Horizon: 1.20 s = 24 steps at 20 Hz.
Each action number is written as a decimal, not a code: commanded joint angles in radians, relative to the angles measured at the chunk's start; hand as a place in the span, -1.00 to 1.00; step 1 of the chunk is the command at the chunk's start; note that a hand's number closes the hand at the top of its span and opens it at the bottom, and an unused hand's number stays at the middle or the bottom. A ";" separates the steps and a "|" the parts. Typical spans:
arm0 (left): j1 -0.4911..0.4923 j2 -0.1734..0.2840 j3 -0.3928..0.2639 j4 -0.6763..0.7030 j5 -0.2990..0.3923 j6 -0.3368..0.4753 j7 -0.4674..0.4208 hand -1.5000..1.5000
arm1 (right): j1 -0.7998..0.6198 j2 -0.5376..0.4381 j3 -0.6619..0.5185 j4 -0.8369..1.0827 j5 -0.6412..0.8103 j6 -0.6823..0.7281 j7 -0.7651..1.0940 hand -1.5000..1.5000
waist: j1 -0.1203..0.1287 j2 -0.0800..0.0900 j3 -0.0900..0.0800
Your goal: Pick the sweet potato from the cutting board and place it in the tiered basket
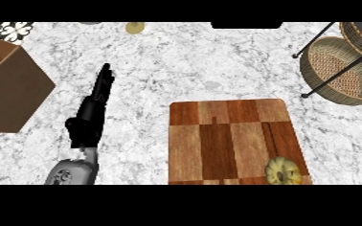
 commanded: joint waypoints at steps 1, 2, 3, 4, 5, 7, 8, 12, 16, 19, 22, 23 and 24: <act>-0.049 -0.004 -0.004 0.004 -0.020 0.009 0.042 0.00 | -0.146 0.026 -0.032 0.132 -0.068 0.044 0.115 1.00 | 0.016 0.004 0.000; 0.021 -0.014 -0.015 -0.006 -0.011 0.003 -0.016 0.00 | -0.120 0.043 0.002 0.191 0.026 0.000 0.021 1.00 | 0.019 0.006 0.001; 0.032 -0.027 -0.039 -0.045 -0.033 0.019 0.032 0.00 | -0.143 0.031 0.021 0.189 0.032 0.044 0.027 1.00 | 0.017 0.004 0.001; 0.022 -0.010 -0.020 -0.082 -0.026 0.016 0.041 0.00 | -0.109 0.031 0.001 0.240 0.063 0.018 -0.043 1.00 | 0.016 0.004 0.001; -0.031 -0.028 0.000 0.076 -0.017 0.011 -0.039 0.00 | -0.176 0.033 0.004 0.261 0.054 0.042 -0.027 1.00 | 0.010 0.006 0.000; -0.023 -0.026 -0.015 -0.004 -0.021 0.009 0.022 0.00 | -0.176 0.056 0.008 0.370 0.133 -0.021 -0.108 1.00 | 0.016 0.006 0.001; -0.052 -0.003 0.011 0.006 -0.011 -0.009 0.027 0.00 | -0.205 0.081 0.041 0.353 0.174 -0.034 -0.064 1.00 | 0.015 0.006 0.001; -0.042 -0.007 0.023 0.040 -0.003 -0.012 -0.006 0.00 | -0.241 0.031 0.027 0.537 0.247 -0.018 -0.220 1.00 | 0.018 0.008 0.001; -0.005 -0.033 -0.014 0.009 -0.021 -0.007 -0.007 0.00 | -0.245 0.067 0.049 0.616 0.337 -0.067 -0.299 1.00 | 0.014 0.006 0.001; 0.024 -0.041 -0.012 0.003 -0.034 0.015 -0.021 0.00 | -0.209 0.016 0.009 0.670 0.350 -0.071 -0.416 1.00 | 0.008 0.004 0.001; -0.069 -0.036 0.008 0.054 -0.037 0.008 0.010 0.00 | -0.227 0.045 0.007 0.765 0.394 -0.109 -0.469 1.00 | 0.006 0.005 0.001; -0.023 0.012 0.044 -0.011 0.009 -0.039 0.034 0.00 | -0.192 0.093 0.007 0.747 0.379 -0.111 -0.421 1.00 | 0.007 0.003 0.002; -0.031 0.007 0.029 -0.002 -0.001 -0.037 0.022 0.00 | -0.263 0.105 -0.061 0.832 0.334 -0.137 -0.371 1.00 | 0.017 0.006 0.002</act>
